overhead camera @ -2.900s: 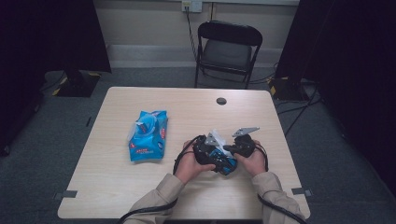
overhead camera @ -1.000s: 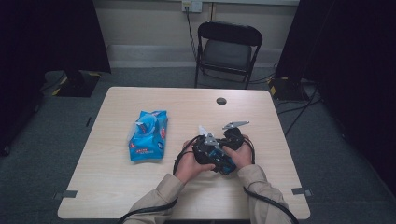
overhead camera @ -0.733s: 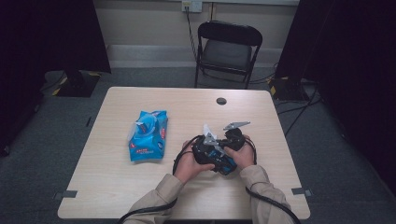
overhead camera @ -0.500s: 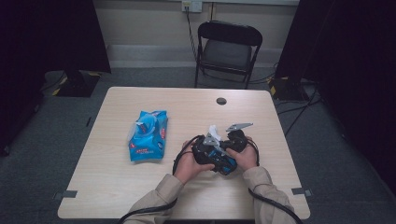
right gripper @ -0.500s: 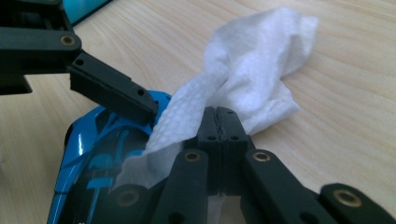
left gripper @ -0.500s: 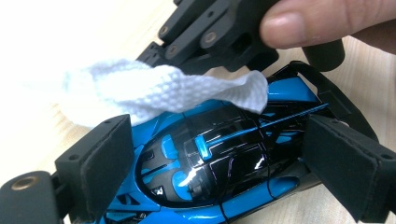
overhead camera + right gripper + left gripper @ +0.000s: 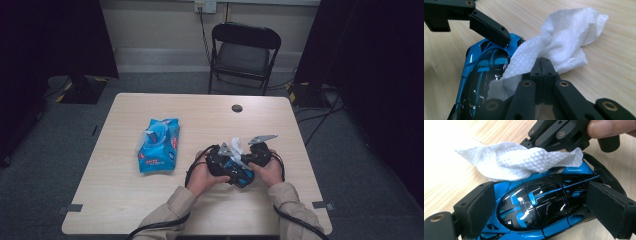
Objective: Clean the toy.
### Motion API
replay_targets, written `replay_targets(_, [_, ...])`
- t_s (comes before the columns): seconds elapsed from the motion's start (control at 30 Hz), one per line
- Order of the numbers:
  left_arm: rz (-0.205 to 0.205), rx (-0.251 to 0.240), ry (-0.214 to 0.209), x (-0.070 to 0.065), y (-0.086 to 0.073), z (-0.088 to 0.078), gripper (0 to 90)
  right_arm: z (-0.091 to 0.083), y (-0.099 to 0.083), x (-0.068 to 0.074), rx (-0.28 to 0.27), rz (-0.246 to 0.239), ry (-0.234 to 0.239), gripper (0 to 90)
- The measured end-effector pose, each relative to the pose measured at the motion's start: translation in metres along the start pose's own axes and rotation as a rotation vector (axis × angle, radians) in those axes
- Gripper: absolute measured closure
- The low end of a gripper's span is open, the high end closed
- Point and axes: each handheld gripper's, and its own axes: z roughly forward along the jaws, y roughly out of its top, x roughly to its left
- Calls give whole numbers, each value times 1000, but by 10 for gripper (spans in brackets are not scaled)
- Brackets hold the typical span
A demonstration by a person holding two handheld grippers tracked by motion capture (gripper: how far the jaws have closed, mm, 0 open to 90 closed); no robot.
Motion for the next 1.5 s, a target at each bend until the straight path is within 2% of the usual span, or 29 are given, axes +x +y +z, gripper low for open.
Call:
replay_targets(0.53, [-4,3,5,0,0,0,90,-18,-14,-4,14,-1,7,900])
replay_targets(1.2, [-5,6,8,0,0,0,88,-39,-35,-8,-1,30,0,900])
replay_targets(1.37, [-4,0,8,0,0,0,88,-42,-36,-11,-45,62,-44,900])
replay_targets(1.5, [-4,10,8,0,1,0,88,-39,-29,-15,-82,90,-43,900])
